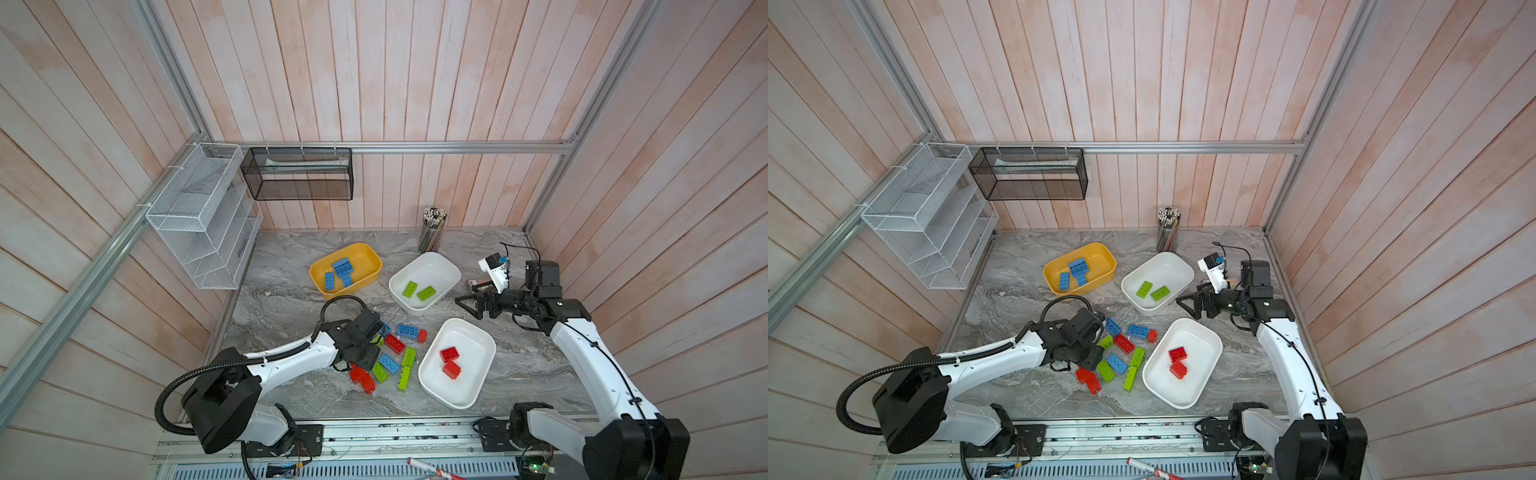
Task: Sort the legos into containers by color
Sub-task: 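Return the left gripper to the pile and grasp another red brick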
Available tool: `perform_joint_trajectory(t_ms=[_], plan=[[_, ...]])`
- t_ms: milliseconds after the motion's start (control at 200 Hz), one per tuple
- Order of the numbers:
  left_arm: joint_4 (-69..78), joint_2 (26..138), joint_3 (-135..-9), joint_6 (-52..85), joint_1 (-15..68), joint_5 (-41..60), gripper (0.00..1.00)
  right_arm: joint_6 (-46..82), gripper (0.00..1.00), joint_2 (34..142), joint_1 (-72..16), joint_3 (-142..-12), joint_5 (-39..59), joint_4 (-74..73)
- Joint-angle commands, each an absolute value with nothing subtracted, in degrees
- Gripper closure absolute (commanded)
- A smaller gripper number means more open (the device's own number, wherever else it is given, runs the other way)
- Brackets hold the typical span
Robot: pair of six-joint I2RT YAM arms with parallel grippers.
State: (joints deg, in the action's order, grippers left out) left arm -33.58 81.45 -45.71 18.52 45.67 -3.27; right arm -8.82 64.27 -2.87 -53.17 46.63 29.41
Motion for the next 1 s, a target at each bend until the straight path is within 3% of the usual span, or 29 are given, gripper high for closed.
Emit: perform_joint_trajectory(t_ms=[0,140,775,995], plan=[[-31.21,82.54,-44.39,19.26,44.96,-3.57,0.45,-9.32,0.02,63.27,-3.12,-52.54,47.94,29.46],[-30.55,84.65,-44.12,18.87,44.91,-0.59,0.50,-9.33,0.02,63.36,-3.08,-52.56,48.08,29.67],[-33.57,84.23,-42.43,23.86,45.00,-3.05,0.47,-9.09,0.02,63.96,-3.21,-51.82,48.66,29.06],[-34.81,83.88,-41.28,27.14,44.96,-6.32,0.54,-9.09,0.02,63.85,-3.18,-51.57,48.69,29.18]])
